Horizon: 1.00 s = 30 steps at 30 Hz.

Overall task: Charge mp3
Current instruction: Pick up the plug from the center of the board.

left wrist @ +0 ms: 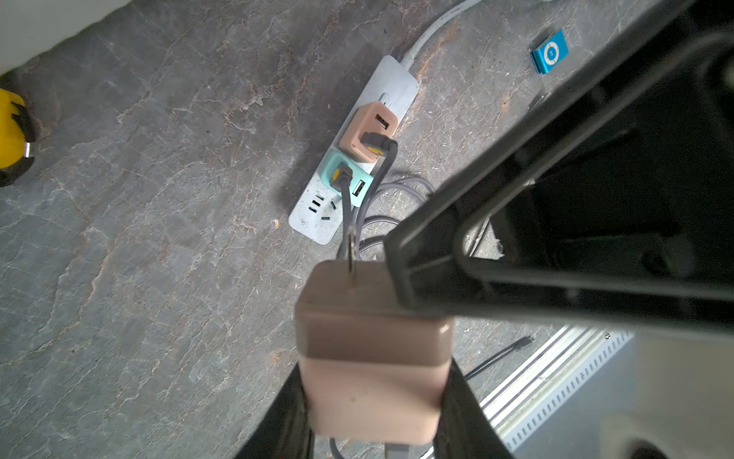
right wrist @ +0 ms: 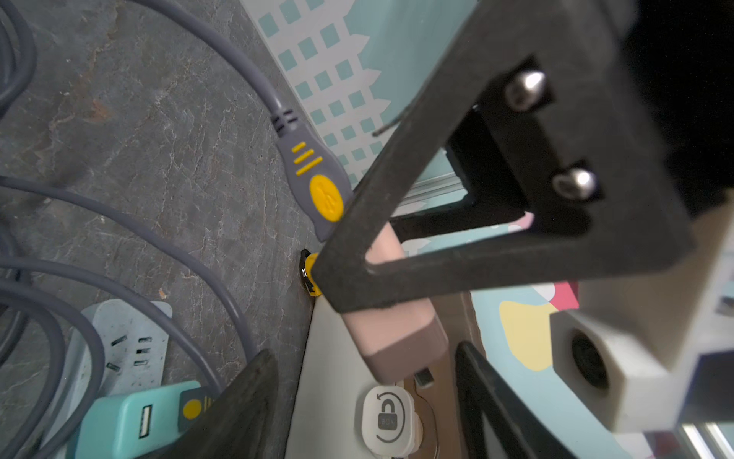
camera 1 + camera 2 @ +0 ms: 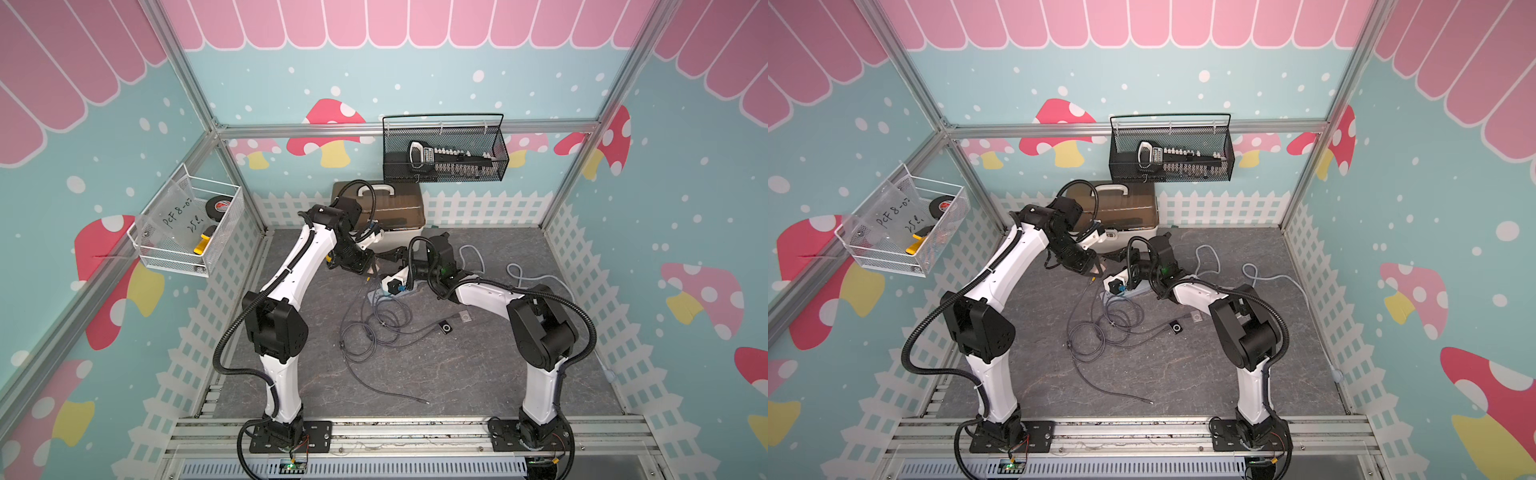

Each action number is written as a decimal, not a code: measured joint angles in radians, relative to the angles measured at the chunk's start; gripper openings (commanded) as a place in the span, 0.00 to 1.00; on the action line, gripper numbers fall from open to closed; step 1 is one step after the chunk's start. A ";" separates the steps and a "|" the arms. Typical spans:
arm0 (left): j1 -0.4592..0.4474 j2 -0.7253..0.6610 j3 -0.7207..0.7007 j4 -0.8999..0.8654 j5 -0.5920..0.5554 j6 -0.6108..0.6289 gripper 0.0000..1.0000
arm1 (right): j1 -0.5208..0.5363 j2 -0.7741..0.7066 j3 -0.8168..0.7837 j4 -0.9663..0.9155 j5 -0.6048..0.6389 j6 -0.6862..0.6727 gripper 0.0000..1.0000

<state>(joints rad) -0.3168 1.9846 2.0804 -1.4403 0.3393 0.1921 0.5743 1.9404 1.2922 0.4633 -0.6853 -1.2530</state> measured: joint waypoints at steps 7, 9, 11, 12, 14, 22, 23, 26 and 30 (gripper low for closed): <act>-0.011 0.008 0.000 0.000 0.013 -0.003 0.09 | 0.030 0.001 0.013 -0.008 0.071 -0.074 0.58; -0.013 0.011 0.000 0.000 0.014 -0.002 0.09 | 0.032 0.002 0.018 -0.008 0.080 -0.086 0.54; -0.013 0.013 0.000 0.000 0.014 -0.003 0.10 | 0.035 0.002 0.020 -0.009 0.092 -0.098 0.47; -0.013 0.013 0.000 0.000 0.014 -0.003 0.11 | 0.035 0.002 0.020 -0.009 0.095 -0.103 0.45; -0.013 0.013 0.000 0.000 0.014 -0.003 0.12 | 0.035 0.002 0.020 -0.010 0.095 -0.110 0.42; -0.013 0.013 0.000 -0.004 0.014 -0.002 0.17 | 0.036 0.002 0.020 -0.012 0.093 -0.114 0.27; -0.013 0.013 0.001 -0.005 0.013 -0.002 0.18 | 0.036 0.002 0.020 -0.016 0.094 -0.110 0.25; -0.013 0.013 0.002 -0.006 0.009 -0.002 0.25 | 0.036 0.002 0.020 -0.017 0.095 -0.089 0.19; -0.013 0.011 0.002 -0.002 0.009 -0.006 0.33 | 0.036 0.002 0.020 -0.015 0.095 -0.034 0.15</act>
<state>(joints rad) -0.3298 1.9957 2.0827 -1.4418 0.3481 0.1864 0.6106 1.9419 1.3125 0.4480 -0.5900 -1.2873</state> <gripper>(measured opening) 0.370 0.277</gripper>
